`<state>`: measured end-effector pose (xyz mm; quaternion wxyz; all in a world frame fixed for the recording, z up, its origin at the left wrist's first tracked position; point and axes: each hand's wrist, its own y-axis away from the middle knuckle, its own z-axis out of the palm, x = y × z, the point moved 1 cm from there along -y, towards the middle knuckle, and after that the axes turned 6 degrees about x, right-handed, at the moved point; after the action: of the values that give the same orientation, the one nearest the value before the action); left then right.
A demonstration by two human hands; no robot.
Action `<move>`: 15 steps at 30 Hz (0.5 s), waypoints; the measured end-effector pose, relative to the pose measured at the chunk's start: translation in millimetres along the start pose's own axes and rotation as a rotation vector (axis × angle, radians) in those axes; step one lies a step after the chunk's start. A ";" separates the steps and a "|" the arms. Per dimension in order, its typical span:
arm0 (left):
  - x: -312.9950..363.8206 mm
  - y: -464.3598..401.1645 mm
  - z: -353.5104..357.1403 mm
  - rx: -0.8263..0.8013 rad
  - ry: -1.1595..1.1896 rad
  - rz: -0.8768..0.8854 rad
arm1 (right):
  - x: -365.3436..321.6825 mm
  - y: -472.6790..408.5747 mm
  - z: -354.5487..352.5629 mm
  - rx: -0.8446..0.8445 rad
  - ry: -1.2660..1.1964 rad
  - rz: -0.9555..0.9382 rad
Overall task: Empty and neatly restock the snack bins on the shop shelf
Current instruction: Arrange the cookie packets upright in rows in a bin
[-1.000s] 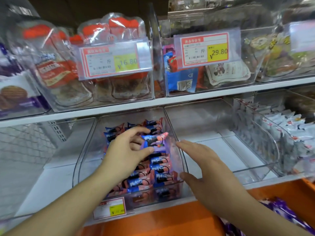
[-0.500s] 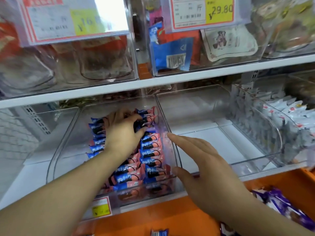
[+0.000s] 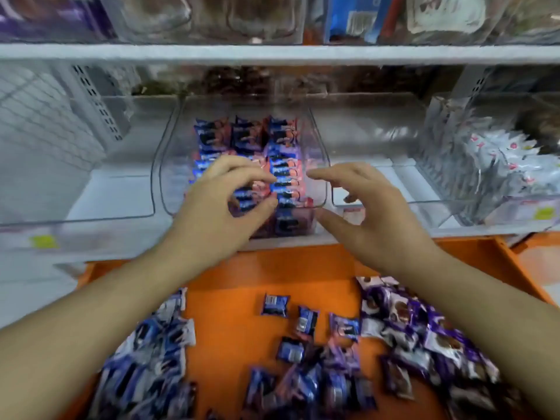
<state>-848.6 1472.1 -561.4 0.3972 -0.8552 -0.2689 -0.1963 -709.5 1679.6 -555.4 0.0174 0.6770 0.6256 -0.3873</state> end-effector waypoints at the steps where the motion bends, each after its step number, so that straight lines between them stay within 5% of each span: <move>1: 9.4 22.0 -14.0 -0.013 0.045 -0.017 | -7.7 9.1 0.7 -0.032 -0.015 -0.048; 3: -8.6 77.1 6.7 -0.119 0.036 -0.091 | -15.0 27.7 6.5 -0.102 0.011 -0.133; 6: -55.9 158.0 59.7 -0.499 -0.041 -0.238 | -6.6 51.6 22.6 -0.261 0.019 -0.052; 15: -128.6 249.5 100.8 -0.900 -0.034 -0.517 | 85.9 81.2 149.8 -0.783 0.294 0.205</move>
<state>-782.7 1377.4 -836.5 -0.0757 -0.8501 -0.3667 -0.3703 -722.0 1657.5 -744.5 0.2222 0.7258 0.6508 -0.0164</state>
